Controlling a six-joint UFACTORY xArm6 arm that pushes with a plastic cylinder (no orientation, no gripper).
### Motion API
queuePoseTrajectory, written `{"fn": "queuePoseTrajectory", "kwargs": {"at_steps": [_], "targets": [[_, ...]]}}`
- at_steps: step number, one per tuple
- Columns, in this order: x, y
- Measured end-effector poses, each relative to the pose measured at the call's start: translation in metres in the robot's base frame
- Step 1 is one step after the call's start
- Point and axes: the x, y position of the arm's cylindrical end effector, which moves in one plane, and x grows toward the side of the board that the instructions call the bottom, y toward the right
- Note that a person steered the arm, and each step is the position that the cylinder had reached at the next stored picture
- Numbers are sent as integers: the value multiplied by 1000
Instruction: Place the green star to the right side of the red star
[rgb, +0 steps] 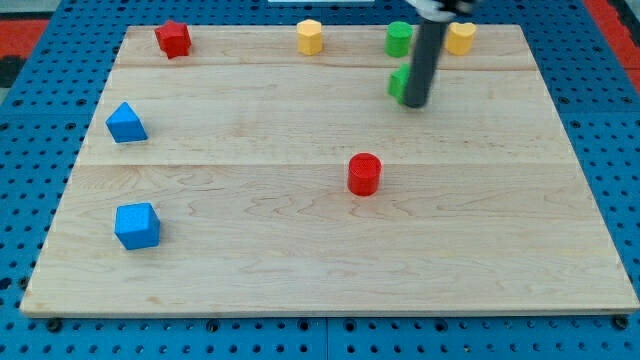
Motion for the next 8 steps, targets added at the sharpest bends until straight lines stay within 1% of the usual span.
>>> {"fn": "queuePoseTrajectory", "kwargs": {"at_steps": [1, 2, 3, 4, 5, 6, 7, 8], "targets": [[5, 74], [-39, 43], [-78, -80], [-70, -93], [-65, -18], [-39, -44], [-58, -117], [-33, -99]]}}
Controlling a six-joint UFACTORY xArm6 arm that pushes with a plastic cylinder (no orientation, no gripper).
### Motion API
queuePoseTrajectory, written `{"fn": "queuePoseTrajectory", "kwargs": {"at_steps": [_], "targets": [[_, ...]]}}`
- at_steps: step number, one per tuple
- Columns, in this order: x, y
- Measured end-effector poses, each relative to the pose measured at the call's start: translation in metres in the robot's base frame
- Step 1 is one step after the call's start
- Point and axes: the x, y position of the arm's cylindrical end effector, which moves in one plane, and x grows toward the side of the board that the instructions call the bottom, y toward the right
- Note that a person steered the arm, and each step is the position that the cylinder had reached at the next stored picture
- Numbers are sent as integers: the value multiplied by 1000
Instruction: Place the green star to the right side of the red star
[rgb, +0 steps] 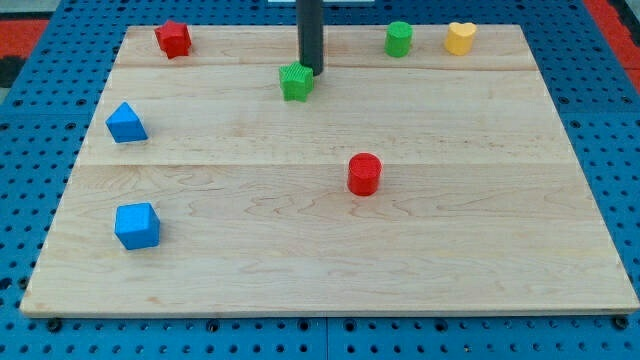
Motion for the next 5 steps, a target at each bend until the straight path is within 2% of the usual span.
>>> {"fn": "queuePoseTrajectory", "kwargs": {"at_steps": [1, 2, 3, 4, 5], "targets": [[24, 10], [8, -47], [-23, -73], [4, -101], [-33, -142]]}}
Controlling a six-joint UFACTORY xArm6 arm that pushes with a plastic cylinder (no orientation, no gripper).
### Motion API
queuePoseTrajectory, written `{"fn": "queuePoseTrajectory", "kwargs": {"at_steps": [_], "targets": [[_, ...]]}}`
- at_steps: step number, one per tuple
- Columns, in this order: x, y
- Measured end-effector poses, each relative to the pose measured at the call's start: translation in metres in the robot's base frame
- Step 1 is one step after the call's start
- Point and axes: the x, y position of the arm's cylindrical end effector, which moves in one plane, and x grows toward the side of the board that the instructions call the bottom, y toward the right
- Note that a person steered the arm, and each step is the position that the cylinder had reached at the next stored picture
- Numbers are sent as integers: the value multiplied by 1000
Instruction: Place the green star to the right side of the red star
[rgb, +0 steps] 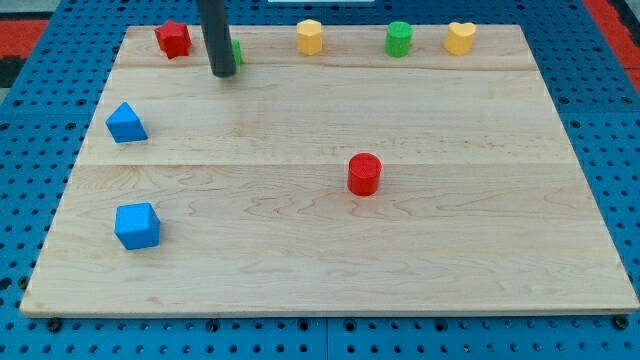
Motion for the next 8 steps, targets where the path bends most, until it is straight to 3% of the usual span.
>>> {"fn": "queuePoseTrajectory", "kwargs": {"at_steps": [1, 2, 3, 4, 6, 7, 8], "targets": [[-13, 13], [5, 18], [3, -47], [-5, -50], [-19, 5], [23, 41], [38, 181]]}}
